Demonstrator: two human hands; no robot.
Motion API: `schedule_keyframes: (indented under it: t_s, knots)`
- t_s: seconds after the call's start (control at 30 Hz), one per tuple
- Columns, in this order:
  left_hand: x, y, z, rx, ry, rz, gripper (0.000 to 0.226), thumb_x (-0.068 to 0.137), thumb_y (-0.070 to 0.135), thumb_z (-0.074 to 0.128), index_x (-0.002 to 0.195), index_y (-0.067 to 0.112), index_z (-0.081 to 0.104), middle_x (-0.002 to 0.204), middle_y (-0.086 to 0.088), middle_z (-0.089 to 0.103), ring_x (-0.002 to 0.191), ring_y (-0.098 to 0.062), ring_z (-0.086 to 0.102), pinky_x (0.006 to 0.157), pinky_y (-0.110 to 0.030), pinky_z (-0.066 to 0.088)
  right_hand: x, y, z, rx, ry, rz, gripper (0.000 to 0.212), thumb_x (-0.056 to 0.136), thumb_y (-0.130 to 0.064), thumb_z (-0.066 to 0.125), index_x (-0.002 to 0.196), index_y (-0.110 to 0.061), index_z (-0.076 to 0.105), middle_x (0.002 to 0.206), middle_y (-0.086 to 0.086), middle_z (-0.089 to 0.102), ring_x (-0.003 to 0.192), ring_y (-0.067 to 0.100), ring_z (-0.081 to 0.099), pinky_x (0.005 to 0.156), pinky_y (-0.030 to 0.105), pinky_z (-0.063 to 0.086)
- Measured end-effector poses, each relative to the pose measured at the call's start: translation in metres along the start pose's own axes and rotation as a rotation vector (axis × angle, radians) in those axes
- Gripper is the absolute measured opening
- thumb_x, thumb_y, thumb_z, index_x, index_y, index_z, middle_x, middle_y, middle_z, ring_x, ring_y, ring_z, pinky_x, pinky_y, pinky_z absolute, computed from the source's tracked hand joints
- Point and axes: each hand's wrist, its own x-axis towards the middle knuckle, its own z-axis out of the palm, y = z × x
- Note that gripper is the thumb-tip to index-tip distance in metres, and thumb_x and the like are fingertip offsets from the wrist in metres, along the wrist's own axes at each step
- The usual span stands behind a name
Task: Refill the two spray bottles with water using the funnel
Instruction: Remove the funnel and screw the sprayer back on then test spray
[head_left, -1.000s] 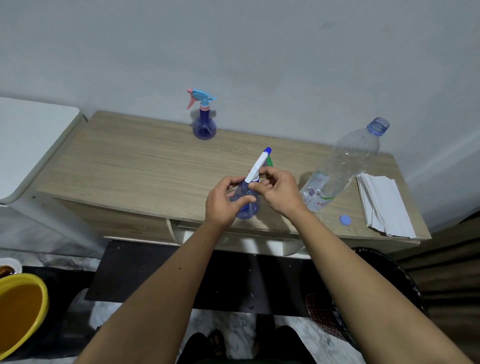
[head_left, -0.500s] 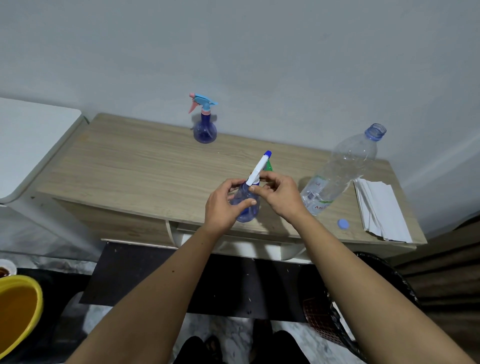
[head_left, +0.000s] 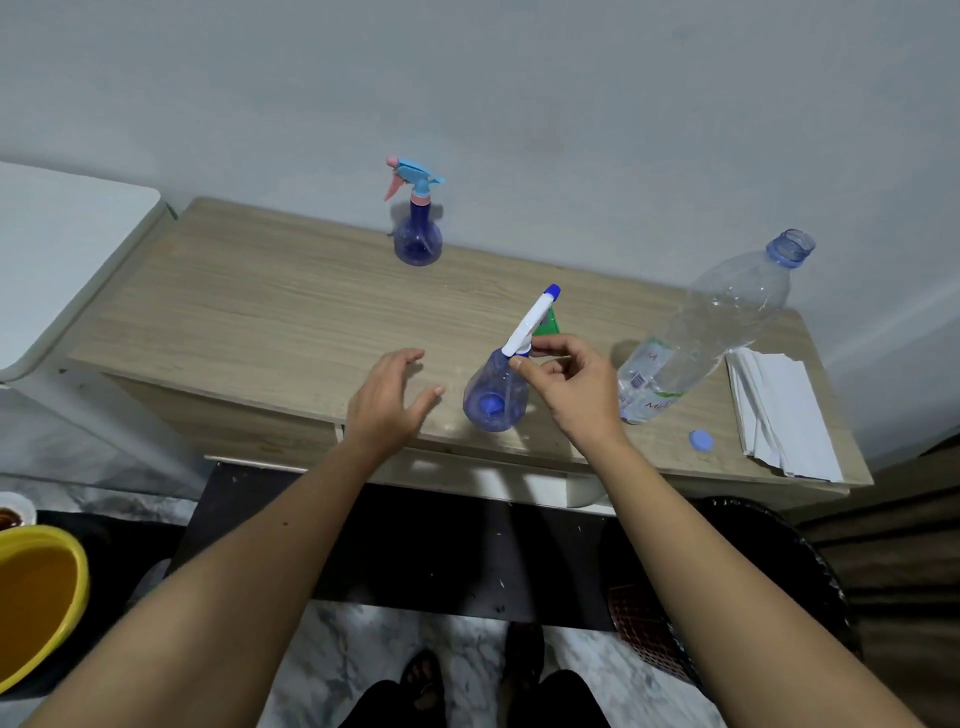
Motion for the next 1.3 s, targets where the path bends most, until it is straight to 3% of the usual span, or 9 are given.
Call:
schedule_keyframes:
  t_s: [0.1, 0.2, 0.37, 0.47, 0.63, 0.8, 1.03, 1.2, 1.3]
  knots:
    - [0.019, -0.028, -0.011, 0.21, -0.073, -0.033, 0.075, 0.097, 0.047, 0.07, 0.154, 0.005, 0.047, 0.164, -0.016, 0.042, 0.155, -0.031, 0.035, 0.127, -0.044, 0.029, -0.006, 0.005, 0.004, -0.013, 0.077, -0.062, 0.036, 0.076, -0.021, 0.094, 0.099, -0.025, 0.066, 0.085, -0.005, 0.063, 0.065, 0.007, 0.05, 0.064, 0.016, 0.049]
    - [0.037, -0.046, -0.014, 0.373, -0.135, -0.044, 0.083, 0.103, 0.051, 0.058, 0.161, -0.002, 0.032, 0.171, -0.023, 0.025, 0.162, -0.038, 0.016, 0.131, -0.047, 0.016, -0.009, 0.016, 0.012, -0.121, 0.145, -0.147, 0.069, 0.07, -0.028, 0.097, 0.119, -0.024, 0.049, 0.123, 0.009, 0.053, 0.093, 0.011, 0.055, 0.073, 0.017, 0.05]
    - [0.054, -0.063, -0.003, 0.455, -0.248, -0.078, 0.089, 0.107, 0.057, 0.042, 0.166, -0.002, 0.01, 0.176, -0.02, 0.005, 0.164, -0.034, 0.0, 0.132, -0.046, 0.006, -0.007, 0.022, 0.022, -0.084, 0.036, -0.134, 0.103, 0.077, -0.032, 0.093, 0.153, -0.014, 0.025, 0.153, -0.01, 0.032, 0.136, 0.008, 0.048, 0.107, 0.03, 0.049]
    - [0.056, -0.071, 0.005, 0.573, -0.277, -0.108, 0.091, 0.107, 0.063, 0.03, 0.167, 0.002, 0.002, 0.177, -0.015, -0.001, 0.164, -0.028, -0.004, 0.132, -0.044, -0.001, -0.007, 0.023, 0.027, 0.025, -0.047, -0.124, 0.09, 0.086, -0.03, 0.086, 0.156, -0.021, 0.03, 0.14, -0.038, 0.043, 0.134, 0.001, 0.052, 0.114, 0.036, 0.048]
    - [0.055, -0.075, 0.01, 0.638, -0.242, -0.075, 0.091, 0.105, 0.065, 0.024, 0.167, 0.002, 0.005, 0.177, -0.016, 0.005, 0.165, -0.029, 0.0, 0.132, -0.047, 0.002, -0.003, 0.024, 0.038, 0.088, -0.021, -0.098, 0.071, 0.093, -0.035, 0.076, 0.153, -0.024, 0.041, 0.151, 0.002, 0.054, 0.116, 0.006, 0.069, 0.102, 0.028, 0.055]
    - [0.053, -0.079, 0.01, 0.634, -0.217, -0.039, 0.096, 0.099, 0.069, 0.014, 0.166, 0.0, 0.014, 0.176, -0.017, 0.013, 0.164, -0.03, 0.007, 0.133, -0.048, 0.007, 0.001, 0.015, 0.045, 0.099, -0.032, -0.089, 0.06, 0.099, -0.027, 0.073, 0.15, -0.037, 0.043, 0.108, -0.029, 0.071, 0.096, 0.006, 0.069, 0.091, 0.023, 0.054]
    - [0.054, -0.082, 0.01, 0.631, -0.207, -0.02, 0.095, 0.1, 0.069, 0.019, 0.167, 0.002, 0.015, 0.176, -0.016, 0.013, 0.164, -0.028, 0.008, 0.133, -0.048, 0.008, 0.015, 0.009, 0.049, 0.138, -0.087, -0.113, 0.052, 0.093, -0.029, 0.076, 0.141, -0.031, 0.054, 0.13, -0.012, 0.065, 0.079, 0.002, 0.061, 0.077, 0.024, 0.055]
    - [0.053, -0.082, 0.01, 0.626, -0.196, -0.014, 0.093, 0.101, 0.069, 0.021, 0.167, 0.003, 0.016, 0.176, -0.016, 0.014, 0.164, -0.027, 0.009, 0.133, -0.047, 0.008, 0.014, 0.009, 0.062, 0.212, -0.239, 0.013, 0.047, 0.092, -0.035, 0.076, 0.134, -0.022, 0.058, 0.11, -0.024, 0.064, 0.077, 0.014, 0.065, 0.071, 0.029, 0.055]
    - [0.052, -0.081, 0.009, 0.616, -0.19, -0.011, 0.093, 0.101, 0.069, 0.021, 0.167, 0.003, 0.018, 0.176, -0.015, 0.015, 0.164, -0.027, 0.01, 0.133, -0.047, 0.008, 0.017, 0.012, 0.067, 0.173, -0.314, 0.105, 0.042, 0.095, -0.042, 0.07, 0.127, -0.015, 0.064, 0.107, -0.009, 0.063, 0.078, 0.007, 0.063, 0.074, 0.025, 0.051]
